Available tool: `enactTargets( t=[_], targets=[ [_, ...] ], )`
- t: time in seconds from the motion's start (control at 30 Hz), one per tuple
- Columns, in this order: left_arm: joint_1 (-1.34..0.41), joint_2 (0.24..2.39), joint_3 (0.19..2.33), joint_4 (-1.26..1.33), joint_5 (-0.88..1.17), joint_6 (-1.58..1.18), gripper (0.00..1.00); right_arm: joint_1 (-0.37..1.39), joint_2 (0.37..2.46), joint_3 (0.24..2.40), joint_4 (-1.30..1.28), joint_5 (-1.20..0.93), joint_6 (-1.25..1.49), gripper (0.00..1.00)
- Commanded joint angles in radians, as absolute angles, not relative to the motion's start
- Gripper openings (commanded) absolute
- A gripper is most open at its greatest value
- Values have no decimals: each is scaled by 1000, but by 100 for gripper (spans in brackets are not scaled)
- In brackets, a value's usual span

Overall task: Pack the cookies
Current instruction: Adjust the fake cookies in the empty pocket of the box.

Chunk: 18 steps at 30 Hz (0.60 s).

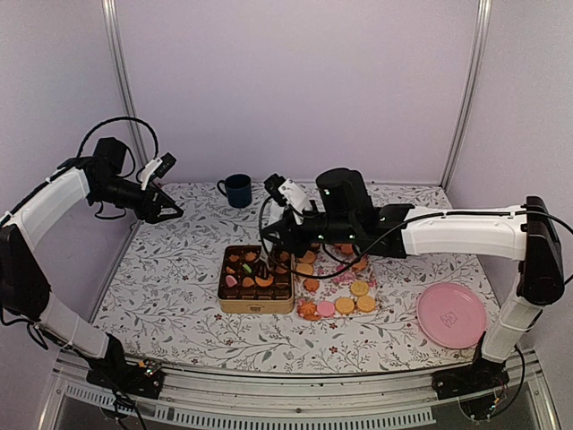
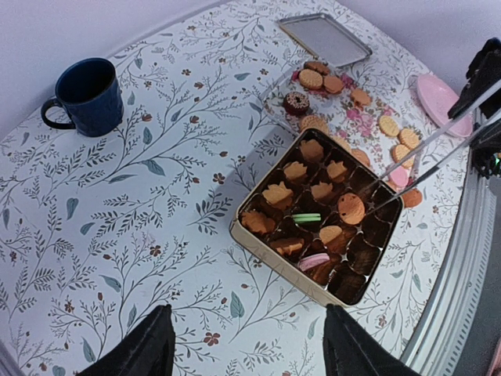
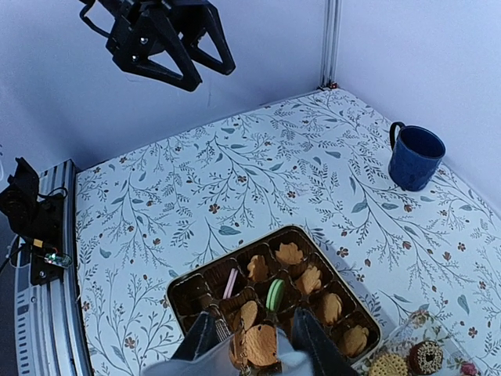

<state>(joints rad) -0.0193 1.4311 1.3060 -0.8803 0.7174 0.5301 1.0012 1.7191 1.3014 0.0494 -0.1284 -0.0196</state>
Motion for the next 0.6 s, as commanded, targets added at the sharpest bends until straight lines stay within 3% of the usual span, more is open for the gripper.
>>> enactTargets(
  t=[0.0, 0.23, 0.57],
  targets=[
    [-11, 1421, 1310, -885, 727, 531, 65, 1005, 1702, 1308, 70, -77, -30, 36],
    [-11, 1414, 1311, -884, 722, 532, 65, 992, 1766, 1358, 50, -92, -68, 41],
    [-11, 1419, 1322, -885, 722, 531, 65, 982, 1796, 1363, 35, -176, -56, 40]
  ],
)
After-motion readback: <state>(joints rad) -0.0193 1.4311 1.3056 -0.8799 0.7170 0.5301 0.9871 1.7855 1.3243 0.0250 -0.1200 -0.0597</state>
